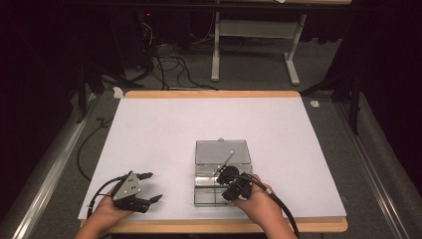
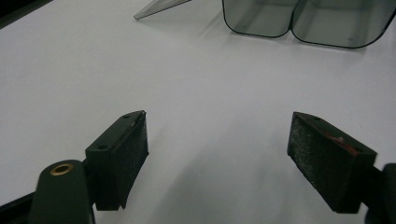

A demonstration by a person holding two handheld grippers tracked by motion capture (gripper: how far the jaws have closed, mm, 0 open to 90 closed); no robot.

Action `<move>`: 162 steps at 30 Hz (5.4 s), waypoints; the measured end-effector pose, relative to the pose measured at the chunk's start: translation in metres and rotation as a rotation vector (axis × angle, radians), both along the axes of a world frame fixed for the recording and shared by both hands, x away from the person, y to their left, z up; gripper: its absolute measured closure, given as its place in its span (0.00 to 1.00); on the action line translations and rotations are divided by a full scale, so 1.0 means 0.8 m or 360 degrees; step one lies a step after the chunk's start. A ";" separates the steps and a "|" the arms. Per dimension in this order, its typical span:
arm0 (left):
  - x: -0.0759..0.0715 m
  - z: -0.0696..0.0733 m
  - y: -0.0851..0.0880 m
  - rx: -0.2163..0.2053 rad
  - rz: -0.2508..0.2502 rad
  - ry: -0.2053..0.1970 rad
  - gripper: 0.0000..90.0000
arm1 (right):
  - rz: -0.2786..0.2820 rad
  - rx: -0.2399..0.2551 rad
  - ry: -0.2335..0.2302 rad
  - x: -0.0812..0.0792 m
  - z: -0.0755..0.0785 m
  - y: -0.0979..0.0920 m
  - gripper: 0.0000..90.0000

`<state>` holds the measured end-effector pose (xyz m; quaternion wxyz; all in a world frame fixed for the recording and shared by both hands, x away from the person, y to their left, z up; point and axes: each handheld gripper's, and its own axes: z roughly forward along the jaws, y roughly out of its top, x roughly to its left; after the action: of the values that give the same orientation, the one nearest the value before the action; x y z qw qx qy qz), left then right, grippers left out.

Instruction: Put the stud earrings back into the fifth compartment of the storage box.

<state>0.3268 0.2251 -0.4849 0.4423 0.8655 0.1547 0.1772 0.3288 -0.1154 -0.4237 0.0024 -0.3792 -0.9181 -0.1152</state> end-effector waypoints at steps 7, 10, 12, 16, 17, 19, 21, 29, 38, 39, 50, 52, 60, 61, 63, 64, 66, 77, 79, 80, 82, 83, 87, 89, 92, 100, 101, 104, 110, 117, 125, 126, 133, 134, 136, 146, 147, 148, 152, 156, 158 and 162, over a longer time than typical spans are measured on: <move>0.000 0.000 0.000 0.0000 -0.0001 0.0000 0.23 | 0.0022 -0.0026 0.0029 0.005 -0.015 0.001 0.96; 0.001 0.000 0.001 -0.0005 0.0004 0.0012 0.23 | 0.0024 -0.0032 0.0029 0.005 -0.017 0.002 0.95; 0.000 0.000 0.000 0.0000 0.0002 0.0001 0.23 | 0.0027 -0.0039 0.0031 0.005 -0.018 0.002 0.95; 0.001 0.000 0.000 -0.0004 0.0004 0.0011 0.23 | 0.0011 -0.0042 0.0032 0.004 -0.018 0.003 0.95; 0.001 0.000 0.000 -0.0003 0.0005 0.0009 0.23 | 0.0016 -0.0041 0.0037 0.004 -0.018 0.002 0.94; 0.000 0.000 0.000 0.0001 0.0003 0.0001 0.23 | 0.0017 -0.0039 0.0033 0.005 -0.018 0.002 0.93; 0.001 0.000 0.000 -0.0002 0.0003 0.0009 0.23 | 0.0019 -0.0040 0.0029 0.005 -0.018 0.002 0.92; 0.001 0.000 0.000 -0.0003 0.0005 0.0010 0.23 | -0.0009 0.0005 0.0015 0.002 -0.004 0.000 0.92; 0.001 0.000 0.000 0.0001 0.0007 0.0005 0.23 | -0.0043 0.0053 -0.0012 0.003 0.013 -0.009 0.91; 0.000 0.000 0.000 0.0002 0.0007 0.0002 0.23 | -0.0042 0.0054 -0.0023 0.003 0.015 -0.011 0.90; 0.001 0.000 0.000 0.0002 0.0008 0.0011 0.23 | -0.0117 0.0091 -0.0110 0.000 0.046 -0.041 0.87; 0.000 0.000 0.000 0.0005 0.0005 0.0002 0.23 | -0.0145 0.0086 -0.0108 -0.001 0.048 -0.046 0.86; 0.000 0.000 0.000 0.0003 0.0004 0.0004 0.23 | -0.0212 0.0022 -0.0096 0.001 0.047 -0.068 0.87; 0.001 0.000 0.000 0.0001 0.0005 0.0014 0.23 | -0.0213 0.0023 -0.0100 0.001 0.047 -0.071 0.86; 0.001 0.000 0.000 -0.0001 0.0006 0.0015 0.23 | -0.0225 0.0024 -0.0092 0.001 0.047 -0.077 0.86; 0.001 0.000 0.000 0.0002 0.0005 0.0008 0.23 | -0.0239 0.0013 -0.0088 0.001 0.048 -0.080 0.86; 0.000 0.000 0.000 0.0003 0.0002 0.0004 0.23 | -0.0267 0.0016 -0.0087 0.001 0.049 -0.085 0.86; 0.002 0.000 0.001 -0.0008 0.0000 0.0021 0.23 | -0.0355 -0.0055 -0.0073 0.004 0.039 -0.113 0.83; 0.001 0.000 0.000 -0.0002 -0.0002 0.0012 0.23 | -0.0376 -0.0072 -0.0071 0.005 0.037 -0.119 0.83; 0.002 0.000 0.000 -0.0004 -0.0003 0.0019 0.23 | -0.0387 -0.0079 -0.0076 0.006 0.036 -0.122 0.83; 0.002 0.000 0.001 -0.0008 0.0000 0.0028 0.23 | -0.0396 -0.0092 -0.0078 0.007 0.034 -0.127 0.83; 0.002 0.000 0.001 -0.0007 -0.0001 0.0023 0.23 | -0.0409 -0.0087 -0.0071 0.008 0.032 -0.130 0.83; 0.002 0.000 0.000 -0.0004 -0.0002 0.0019 0.23 | -0.0442 -0.0092 -0.0055 0.011 0.025 -0.139 0.83; 0.002 0.000 0.001 -0.0008 -0.0001 0.0025 0.23 | -0.0441 -0.0102 -0.0040 0.013 0.022 -0.142 0.82; 0.001 0.000 0.000 -0.0002 -0.0003 0.0011 0.23 | -0.0481 -0.0128 -0.0031 0.014 0.017 -0.147 0.82; 0.002 0.000 0.001 -0.0007 -0.0002 0.0019 0.23 | -0.0503 -0.0145 0.0002 0.017 0.007 -0.153 0.83; 0.002 0.000 0.001 -0.0009 -0.0002 0.0022 0.23 | -0.0499 -0.0141 0.0007 0.017 0.005 -0.153 0.83; 0.001 0.000 0.000 -0.0003 -0.0003 0.0011 0.23 | -0.0487 -0.0159 0.0019 0.019 0.000 -0.153 0.83; 0.001 0.000 0.001 -0.0005 -0.0003 0.0014 0.23 | -0.0493 -0.0178 0.0048 0.020 -0.006 -0.153 0.84; 0.001 0.000 0.000 -0.0003 -0.0004 0.0013 0.23 | -0.0496 -0.0184 0.0053 0.021 -0.011 -0.153 0.86; 0.001 0.000 0.001 -0.0004 -0.0005 0.0018 0.23 | -0.0490 -0.0186 0.0063 0.022 -0.016 -0.154 0.88; 0.002 0.000 0.001 -0.0007 -0.0004 0.0022 0.23 | -0.0488 -0.0191 0.0061 0.022 -0.016 -0.153 0.89; 0.002 0.000 0.001 -0.0006 -0.0003 0.0024 0.23 | -0.0492 -0.0200 0.0046 0.021 -0.017 -0.154 0.93; 0.002 0.000 0.000 -0.0004 -0.0003 0.0023 0.23 | -0.0489 -0.0204 0.0048 0.021 -0.017 -0.154 0.94; 0.001 0.000 0.000 0.0001 -0.0005 0.0012 0.23 | -0.0490 -0.0198 0.0056 0.022 -0.017 -0.154 0.95; 0.002 0.000 0.000 -0.0004 -0.0003 0.0023 0.23 | -0.0480 -0.0188 0.0061 0.022 -0.016 -0.156 0.96; 0.002 0.000 0.000 -0.0003 -0.0002 0.0022 0.23 | -0.0481 -0.0181 0.0064 0.022 -0.016 -0.156 0.96; 0.001 0.000 0.000 0.0000 -0.0004 0.0018 0.23 | -0.0482 -0.0181 0.0063 0.022 -0.016 -0.156 0.96; 0.002 0.000 0.000 -0.0003 -0.0005 0.0022 0.23 | -0.0478 -0.0174 0.0052 0.023 -0.013 -0.157 0.96; 0.001 0.000 0.000 0.0001 -0.0007 0.0009 0.23 | -0.0492 -0.0187 0.0048 0.022 -0.012 -0.156 0.96; 0.001 0.000 0.000 -0.0002 -0.0006 0.0020 0.23 | -0.0491 -0.0170 0.0045 0.021 -0.010 -0.156 0.96; 0.000 0.000 0.000 0.0002 -0.0006 0.0009 0.23 | -0.0489 -0.0168 0.0030 0.021 -0.007 -0.156 0.96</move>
<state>0.3272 0.2249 -0.4849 0.4416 0.8666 0.1543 0.1739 0.3455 -0.2405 -0.4293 -0.0265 -0.5159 -0.8540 -0.0623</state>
